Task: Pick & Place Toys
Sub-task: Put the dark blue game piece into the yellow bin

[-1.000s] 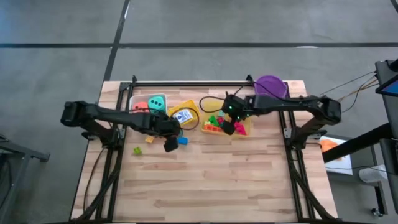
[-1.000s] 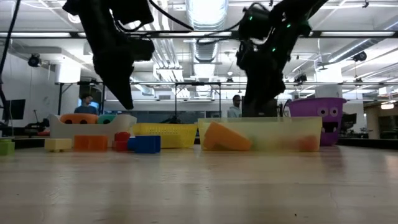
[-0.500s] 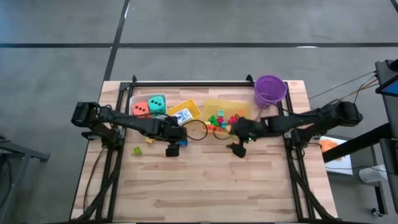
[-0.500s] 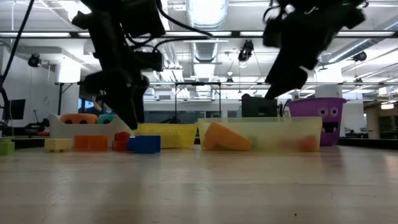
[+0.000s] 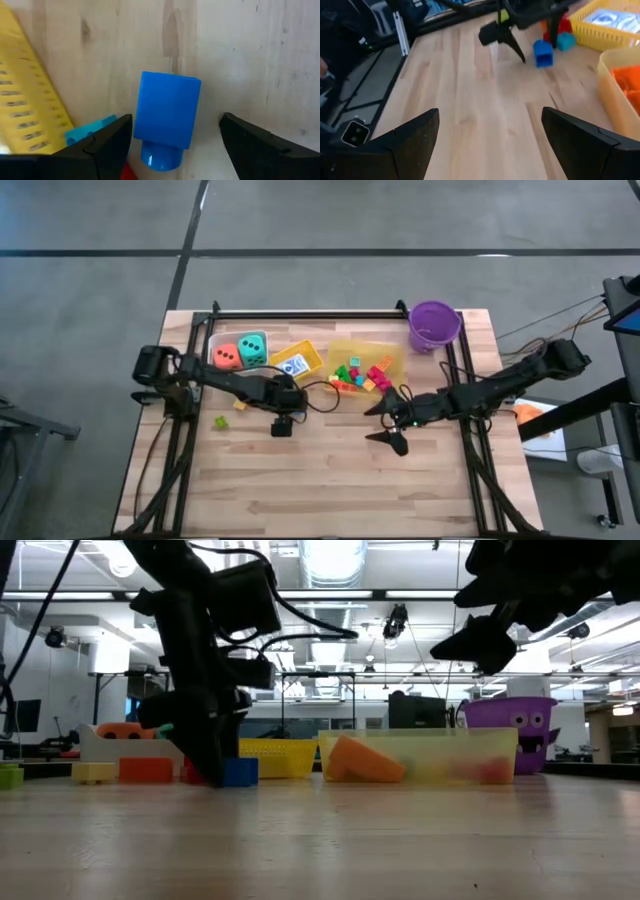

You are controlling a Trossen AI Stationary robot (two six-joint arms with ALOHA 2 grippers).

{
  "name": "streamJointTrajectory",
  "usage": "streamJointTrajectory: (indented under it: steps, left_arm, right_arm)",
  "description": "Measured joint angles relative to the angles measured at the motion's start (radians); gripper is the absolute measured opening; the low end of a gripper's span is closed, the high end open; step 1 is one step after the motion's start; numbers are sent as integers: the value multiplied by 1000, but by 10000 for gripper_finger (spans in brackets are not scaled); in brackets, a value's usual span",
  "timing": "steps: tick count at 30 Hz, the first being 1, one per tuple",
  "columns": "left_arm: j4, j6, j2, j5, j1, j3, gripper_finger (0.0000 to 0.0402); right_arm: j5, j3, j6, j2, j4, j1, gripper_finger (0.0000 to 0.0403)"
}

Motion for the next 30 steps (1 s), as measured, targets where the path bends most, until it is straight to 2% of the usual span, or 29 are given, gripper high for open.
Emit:
streamJointTrajectory:
  steps: [3,6,15,22,26,30]
  left_arm:
    - [4,0,20,14,0,2,294]
    - [11,0,27,17,0,3,271]
    - [55,-10,12,23,1,-1,121]
    - [47,-67,6,97,0,-1,122]
    - [41,-105,-43,220,-1,4,122]
    - [95,-154,-135,369,-1,8,122]
  right_arm:
    - [3,-1,-47,17,43,9,348]
    - [3,18,-108,51,56,16,348]
    - [-7,137,-165,190,51,56,348]
    - [-8,230,-197,262,-2,78,348]
    - [3,270,-198,277,-74,92,348]
    - [30,302,-269,277,-92,120,348]
